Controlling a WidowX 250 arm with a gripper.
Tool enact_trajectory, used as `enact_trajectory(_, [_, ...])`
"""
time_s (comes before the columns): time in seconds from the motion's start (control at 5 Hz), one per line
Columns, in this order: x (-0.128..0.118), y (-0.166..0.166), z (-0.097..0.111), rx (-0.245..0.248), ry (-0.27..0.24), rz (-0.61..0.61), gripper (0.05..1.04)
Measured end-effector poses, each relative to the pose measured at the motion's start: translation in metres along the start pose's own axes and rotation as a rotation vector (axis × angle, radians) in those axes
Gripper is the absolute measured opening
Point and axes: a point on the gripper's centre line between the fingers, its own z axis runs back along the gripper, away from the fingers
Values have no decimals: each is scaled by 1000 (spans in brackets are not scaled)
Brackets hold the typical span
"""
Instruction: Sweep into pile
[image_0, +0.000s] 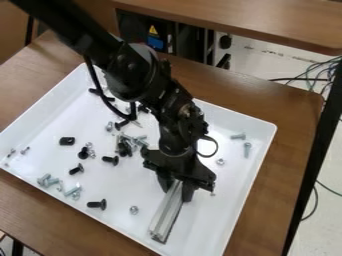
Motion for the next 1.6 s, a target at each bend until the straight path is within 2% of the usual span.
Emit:
enact_trajectory(0.2, [-8, 15, 20, 64, 82, -50, 354])
enact_trajectory(0.4, [10, 51, 68, 110, 21, -17, 354])
enact_trajectory(0.6, [31, 100, 86, 160, -11, 25, 354])
enact_trajectory(0.8, [44, 144, 69, 170, 28, 149, 354])
enact_trajectory(1.0, [49, 199, 52, 192, 69, 159, 354])
enact_trajectory(1.2, [52, 230, 34, 184, 74, 184, 354])
enact_trajectory(1.4, [56, 254, 26, 165, 67, 223, 354])
enact_trajectory(1.6, [64, 262, 13, 168, 73, 202, 354])
